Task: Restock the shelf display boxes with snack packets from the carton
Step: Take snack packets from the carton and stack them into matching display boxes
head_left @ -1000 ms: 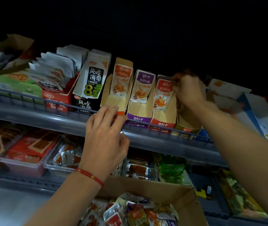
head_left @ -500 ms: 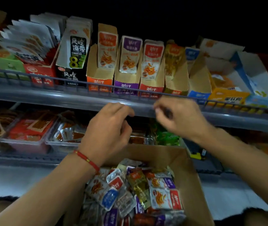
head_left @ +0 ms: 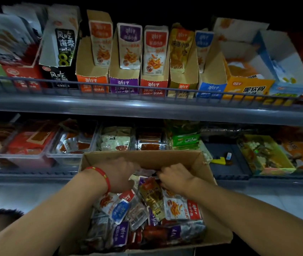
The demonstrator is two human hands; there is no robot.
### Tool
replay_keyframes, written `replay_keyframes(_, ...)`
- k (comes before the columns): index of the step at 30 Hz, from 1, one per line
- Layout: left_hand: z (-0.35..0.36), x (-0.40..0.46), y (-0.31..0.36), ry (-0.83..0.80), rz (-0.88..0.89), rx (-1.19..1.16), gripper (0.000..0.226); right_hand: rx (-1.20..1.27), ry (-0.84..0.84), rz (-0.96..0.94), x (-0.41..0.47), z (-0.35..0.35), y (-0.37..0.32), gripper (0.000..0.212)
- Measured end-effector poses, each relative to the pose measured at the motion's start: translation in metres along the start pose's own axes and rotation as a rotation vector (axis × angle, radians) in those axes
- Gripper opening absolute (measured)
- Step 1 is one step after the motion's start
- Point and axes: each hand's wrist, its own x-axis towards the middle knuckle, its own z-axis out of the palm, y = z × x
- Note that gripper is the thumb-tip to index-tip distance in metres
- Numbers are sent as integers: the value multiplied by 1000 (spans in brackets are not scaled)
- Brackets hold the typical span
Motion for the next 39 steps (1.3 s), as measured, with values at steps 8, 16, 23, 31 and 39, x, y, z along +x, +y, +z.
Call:
replay_keyframes(8,-13,-5,-1,282,-95,-329,43,674,306,129,-22,-51,15,16)
replay_keyframes(16,-39,-18,20,400,-145,-1430,30,1630,481,146,-66,-87,25,18)
replay_keyframes(23,-43,-21,21,596,19,-1211,23,1292,777,201,-73,-118,38,29)
replay_keyframes(31,-46,-19,-2,1141,-45,-822,26,1024,1062,216,-93,-182,78,13)
replay_keyframes(39,-52,-25,-16,1209,-84,-613,33,666,1285,311,-62,-287,141,24)
